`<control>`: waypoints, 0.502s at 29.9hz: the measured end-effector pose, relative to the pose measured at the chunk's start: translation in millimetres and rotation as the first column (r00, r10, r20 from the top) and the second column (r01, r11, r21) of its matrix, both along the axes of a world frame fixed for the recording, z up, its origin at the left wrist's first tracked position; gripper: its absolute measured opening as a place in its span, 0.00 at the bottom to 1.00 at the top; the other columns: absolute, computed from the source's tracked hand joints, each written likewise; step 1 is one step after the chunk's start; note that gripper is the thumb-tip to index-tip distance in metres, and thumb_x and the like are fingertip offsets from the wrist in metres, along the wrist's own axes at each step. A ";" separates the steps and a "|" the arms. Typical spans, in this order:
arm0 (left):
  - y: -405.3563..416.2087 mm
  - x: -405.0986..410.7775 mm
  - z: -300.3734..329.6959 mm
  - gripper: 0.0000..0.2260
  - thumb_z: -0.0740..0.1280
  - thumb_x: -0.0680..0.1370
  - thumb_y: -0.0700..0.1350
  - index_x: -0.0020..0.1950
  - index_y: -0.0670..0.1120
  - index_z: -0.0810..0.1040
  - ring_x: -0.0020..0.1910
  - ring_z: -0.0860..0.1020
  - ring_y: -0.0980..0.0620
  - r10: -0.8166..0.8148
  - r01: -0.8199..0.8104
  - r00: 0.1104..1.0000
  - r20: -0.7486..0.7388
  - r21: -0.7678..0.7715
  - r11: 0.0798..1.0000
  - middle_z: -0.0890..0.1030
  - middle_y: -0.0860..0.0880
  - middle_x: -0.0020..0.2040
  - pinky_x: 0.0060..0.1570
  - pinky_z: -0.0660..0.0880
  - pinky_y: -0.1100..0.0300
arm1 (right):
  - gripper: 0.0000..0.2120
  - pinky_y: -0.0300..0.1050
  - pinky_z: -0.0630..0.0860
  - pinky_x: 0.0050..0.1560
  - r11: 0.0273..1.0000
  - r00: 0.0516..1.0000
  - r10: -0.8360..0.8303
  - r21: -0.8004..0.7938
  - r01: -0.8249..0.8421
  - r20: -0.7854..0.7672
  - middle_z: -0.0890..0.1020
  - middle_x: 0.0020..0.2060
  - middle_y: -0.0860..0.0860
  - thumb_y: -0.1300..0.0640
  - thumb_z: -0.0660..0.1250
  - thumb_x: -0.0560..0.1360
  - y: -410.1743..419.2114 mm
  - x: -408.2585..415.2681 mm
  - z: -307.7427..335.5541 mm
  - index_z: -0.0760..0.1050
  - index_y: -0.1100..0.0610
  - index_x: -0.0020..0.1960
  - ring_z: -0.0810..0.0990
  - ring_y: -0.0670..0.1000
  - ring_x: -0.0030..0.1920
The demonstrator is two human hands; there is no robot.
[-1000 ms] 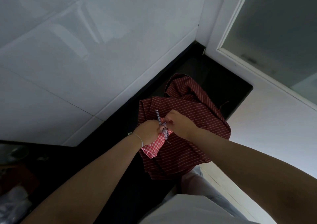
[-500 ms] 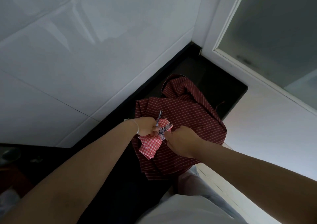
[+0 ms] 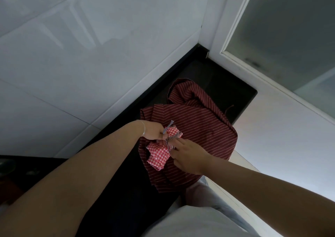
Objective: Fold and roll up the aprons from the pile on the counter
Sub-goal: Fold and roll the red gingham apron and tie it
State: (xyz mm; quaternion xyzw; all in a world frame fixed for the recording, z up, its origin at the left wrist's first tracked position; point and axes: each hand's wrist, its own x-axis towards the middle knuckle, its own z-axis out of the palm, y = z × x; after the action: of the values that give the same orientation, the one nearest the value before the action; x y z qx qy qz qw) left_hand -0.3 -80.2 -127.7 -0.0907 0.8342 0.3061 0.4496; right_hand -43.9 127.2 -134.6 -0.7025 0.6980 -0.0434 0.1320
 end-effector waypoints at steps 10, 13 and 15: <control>8.6 27.3 0.1 0.08 0.64 0.80 0.44 0.45 0.44 0.81 0.42 0.76 0.54 0.036 -0.064 0.935 -0.352 -0.068 0.996 0.80 0.49 0.43 0.43 0.71 0.62 | 0.17 0.49 0.77 0.52 0.985 0.934 -0.162 0.113 0.132 0.320 0.77 0.58 0.54 0.48 0.57 0.78 -7.5 1.3 0.3 0.81 0.58 0.48 0.76 0.52 0.58; 20.0 41.1 -5.6 0.07 0.63 0.80 0.44 0.50 0.43 0.80 0.39 0.74 0.55 -0.213 0.037 0.814 -0.541 -0.317 0.948 0.79 0.48 0.46 0.38 0.66 0.65 | 0.14 0.50 0.75 0.47 0.925 0.816 -0.375 0.233 0.299 0.441 0.79 0.49 0.53 0.52 0.56 0.82 -18.9 -4.2 10.2 0.75 0.60 0.54 0.78 0.53 0.45; 27.5 55.6 -19.6 0.04 0.73 0.72 0.42 0.43 0.43 0.81 0.28 0.75 0.55 -0.332 0.001 0.635 -0.697 -0.429 0.903 0.79 0.49 0.40 0.28 0.63 0.67 | 0.12 0.52 0.75 0.47 0.891 0.774 -0.450 0.277 0.359 0.445 0.79 0.48 0.57 0.57 0.55 0.82 -27.9 -8.6 9.6 0.73 0.63 0.57 0.78 0.56 0.44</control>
State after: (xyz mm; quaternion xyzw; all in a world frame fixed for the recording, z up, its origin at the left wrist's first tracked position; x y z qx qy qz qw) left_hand 55.2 -52.7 -147.3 0.0368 0.9925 0.0999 0.0601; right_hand -52.4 99.3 -125.0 -0.4855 0.7758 -0.1883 0.3564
